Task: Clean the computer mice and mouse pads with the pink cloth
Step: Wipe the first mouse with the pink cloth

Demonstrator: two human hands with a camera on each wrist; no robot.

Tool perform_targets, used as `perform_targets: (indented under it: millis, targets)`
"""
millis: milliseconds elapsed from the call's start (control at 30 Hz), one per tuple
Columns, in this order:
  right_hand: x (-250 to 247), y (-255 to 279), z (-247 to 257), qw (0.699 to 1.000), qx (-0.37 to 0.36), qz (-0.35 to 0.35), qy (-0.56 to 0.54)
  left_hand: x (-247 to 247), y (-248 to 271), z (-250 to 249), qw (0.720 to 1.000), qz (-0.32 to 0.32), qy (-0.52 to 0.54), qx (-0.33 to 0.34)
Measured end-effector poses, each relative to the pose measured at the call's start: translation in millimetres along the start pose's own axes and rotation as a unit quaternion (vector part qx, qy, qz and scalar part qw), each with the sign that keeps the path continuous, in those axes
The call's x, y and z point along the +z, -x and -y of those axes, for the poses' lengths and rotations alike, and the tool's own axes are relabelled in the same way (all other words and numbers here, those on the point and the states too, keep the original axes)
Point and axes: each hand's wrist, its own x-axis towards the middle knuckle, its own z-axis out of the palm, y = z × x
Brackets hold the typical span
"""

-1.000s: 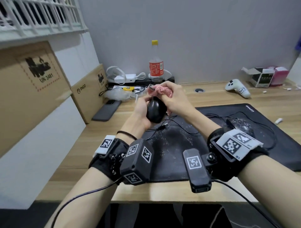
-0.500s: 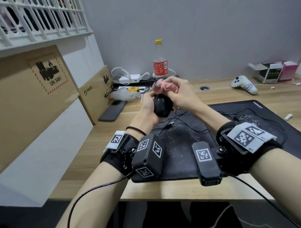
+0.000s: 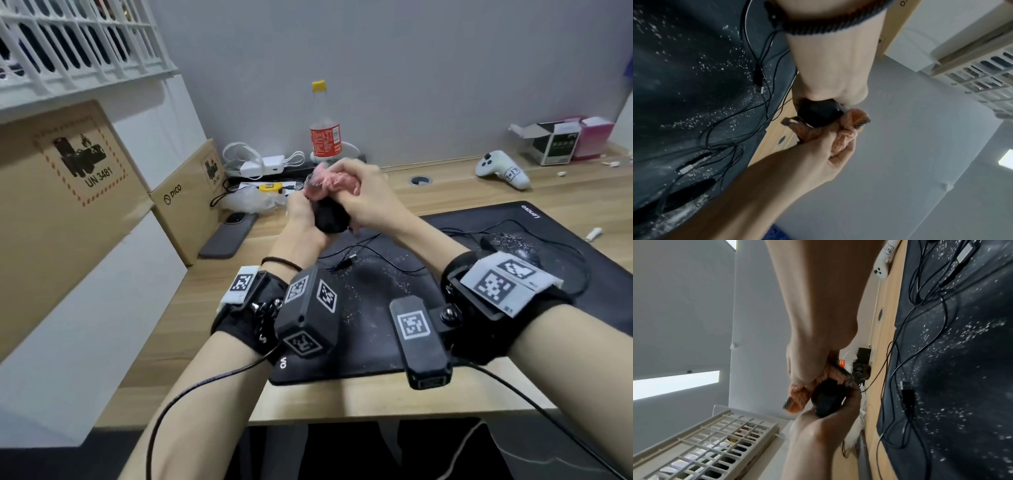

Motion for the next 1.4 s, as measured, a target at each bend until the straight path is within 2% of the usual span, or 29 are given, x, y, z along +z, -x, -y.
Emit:
perform_targets:
  millis: [67,100,167,200,300,333,367,533,633,667,733,833,900,967,1033,1100,1233,1300,1400]
  targets:
    - [-1.7,12.3,0.3,0.997,-0.023,0.069,-0.018,-6.0,-4.0,-1.3,0.998,-0.049,0.028,-0.024]
    - [-5.3,17.6,-0.8,0.995,-0.021,0.090,-0.039,-9.6,-6.4,-0.3,0.998,-0.051,0.027,-0.028]
    - [-12.1,21.5,-2.4,0.993,-0.001,0.091,-0.080,-12.5,-7.1,4.1,1.000,-0.008,0.005,-0.024]
    - [-13.5,19.1,-4.1,0.994,0.016,0.062,-0.091,-12.3,-5.1,7.5,0.999,0.023,-0.007,-0.021]
    - [-10.5,-0.4,-16.9,0.988,0.091,-0.110,-0.058,-8.7,-0.3,19.0,0.995,0.100,-0.024,-0.007]
    - [-10.2,-4.8,-20.1,0.984,0.108,-0.141,-0.034,-7.2,-0.1,20.4,0.994,0.105,-0.037,0.000]
    - [-9.8,-5.9,-21.3,0.983,0.115,-0.140,-0.029,-6.8,-1.1,19.5,0.994,0.098,-0.044,0.006]
    - [-11.1,20.7,-6.7,0.989,0.078,0.032,-0.122,-9.6,-13.3,8.2,1.000,-0.001,-0.014,0.003]
    - [-14.5,31.7,2.2,0.987,0.036,0.144,-0.065,-14.0,-19.6,10.3,0.998,-0.060,-0.003,-0.014]
    - [-15.7,31.5,2.5,0.986,0.030,0.155,-0.049,-15.0,-19.3,12.4,0.998,-0.059,-0.004,-0.019]
    - [-17.7,26.1,-0.3,0.990,0.052,0.117,-0.051,-16.2,-16.8,18.1,0.999,-0.023,-0.008,-0.021]
    - [-19.5,9.2,-17.4,0.985,0.151,0.006,-0.082,-17.5,-9.8,22.4,0.999,0.036,-0.036,-0.015]
    - [-22.2,0.9,-30.1,0.978,0.191,-0.055,-0.069,-18.7,-10.4,19.8,0.998,0.056,-0.039,-0.001]
    - [-23.6,-0.6,-34.7,0.975,0.197,-0.066,-0.079,-18.3,-9.1,16.8,0.997,0.060,-0.046,0.010]
    - [-20.3,1.9,-30.2,0.979,0.171,0.002,-0.115,-16.1,-6.7,16.1,0.997,0.057,-0.049,0.017]
    - [-12.7,7.2,-22.3,0.976,0.148,0.089,-0.135,-14.1,-8.4,16.9,0.998,0.022,-0.049,0.020]
    - [-10.0,24.3,-11.0,0.980,0.126,0.113,-0.104,-15.4,-10.7,14.2,0.997,-0.034,-0.063,0.015]
    - [-16.9,33.5,-6.6,0.971,0.130,0.152,-0.129,-20.5,-16.3,13.4,0.997,-0.059,-0.055,0.014]
    - [-21.1,36.1,-4.9,0.968,0.125,0.200,-0.090,-26.5,-20.7,14.1,0.994,-0.092,-0.055,0.016]
